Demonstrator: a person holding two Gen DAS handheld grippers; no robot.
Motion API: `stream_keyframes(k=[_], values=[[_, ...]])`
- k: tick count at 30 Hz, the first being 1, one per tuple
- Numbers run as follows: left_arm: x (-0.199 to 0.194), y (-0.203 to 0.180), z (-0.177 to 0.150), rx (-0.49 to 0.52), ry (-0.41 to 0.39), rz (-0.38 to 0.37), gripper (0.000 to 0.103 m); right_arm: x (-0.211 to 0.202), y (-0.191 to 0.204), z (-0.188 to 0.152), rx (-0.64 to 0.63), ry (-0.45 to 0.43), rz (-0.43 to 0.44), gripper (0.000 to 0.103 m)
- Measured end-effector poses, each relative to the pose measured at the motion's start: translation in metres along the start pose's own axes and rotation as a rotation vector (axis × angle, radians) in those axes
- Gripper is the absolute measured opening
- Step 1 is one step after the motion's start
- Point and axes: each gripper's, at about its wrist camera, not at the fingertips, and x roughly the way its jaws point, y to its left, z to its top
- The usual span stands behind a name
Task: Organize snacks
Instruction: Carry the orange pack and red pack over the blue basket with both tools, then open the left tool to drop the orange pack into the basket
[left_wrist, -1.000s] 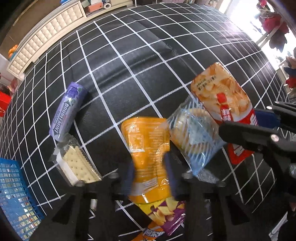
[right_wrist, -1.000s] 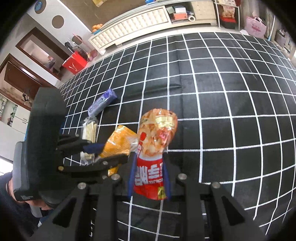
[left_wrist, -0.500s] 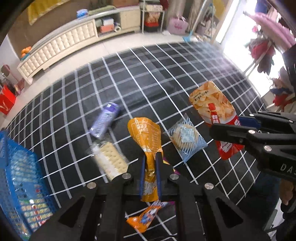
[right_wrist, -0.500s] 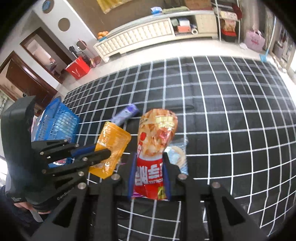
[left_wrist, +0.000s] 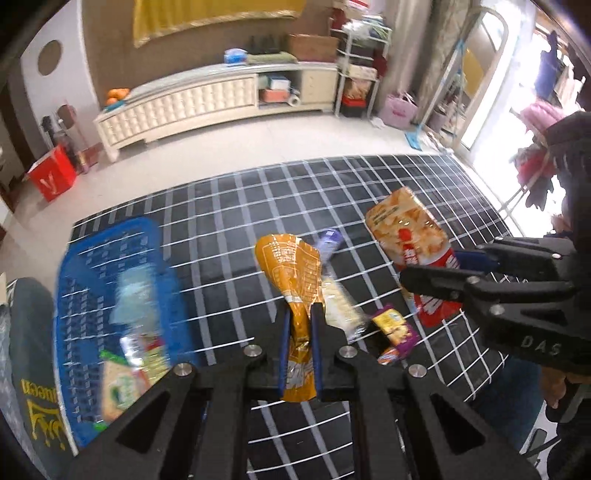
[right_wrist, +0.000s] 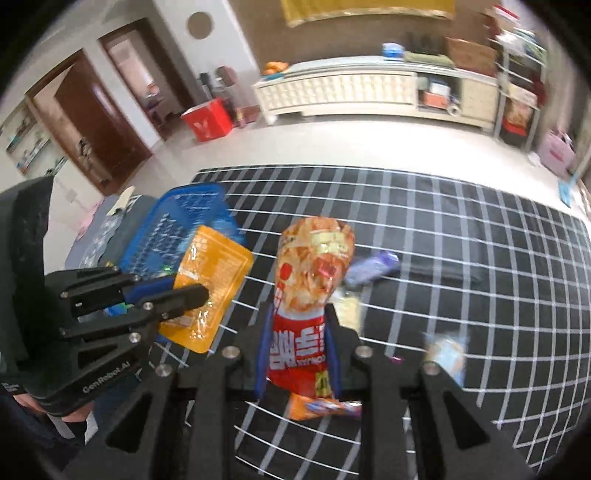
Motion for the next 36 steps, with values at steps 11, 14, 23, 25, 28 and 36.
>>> stream_keyframes(k=[11,14,23,25,28,36], values=[[-0.027,0.101,-0.037,-0.131,-0.001,0.091,0.009,0.061,0.094,0.019,-0.119,0.061,0.091,0.030],[-0.027,0.123,-0.047,-0.160,0.010,0.102,0.009,0.067,0.108,0.016,-0.139,0.075,0.102,0.030],[0.009,0.138,-0.063,-0.188,0.090,0.096,0.010,0.088,0.121,0.010,-0.149,0.124,0.087,0.030],[0.018,0.140,-0.067,-0.192,0.112,0.092,0.013,0.088,0.120,0.010,-0.146,0.126,0.080,0.030],[0.027,0.138,-0.071,-0.194,0.162,0.077,0.019,0.086,0.118,0.012,-0.144,0.124,0.069,0.030],[0.017,0.130,-0.069,-0.189,0.144,0.096,0.048,0.079,0.122,0.009,-0.151,0.115,0.063,0.030]])
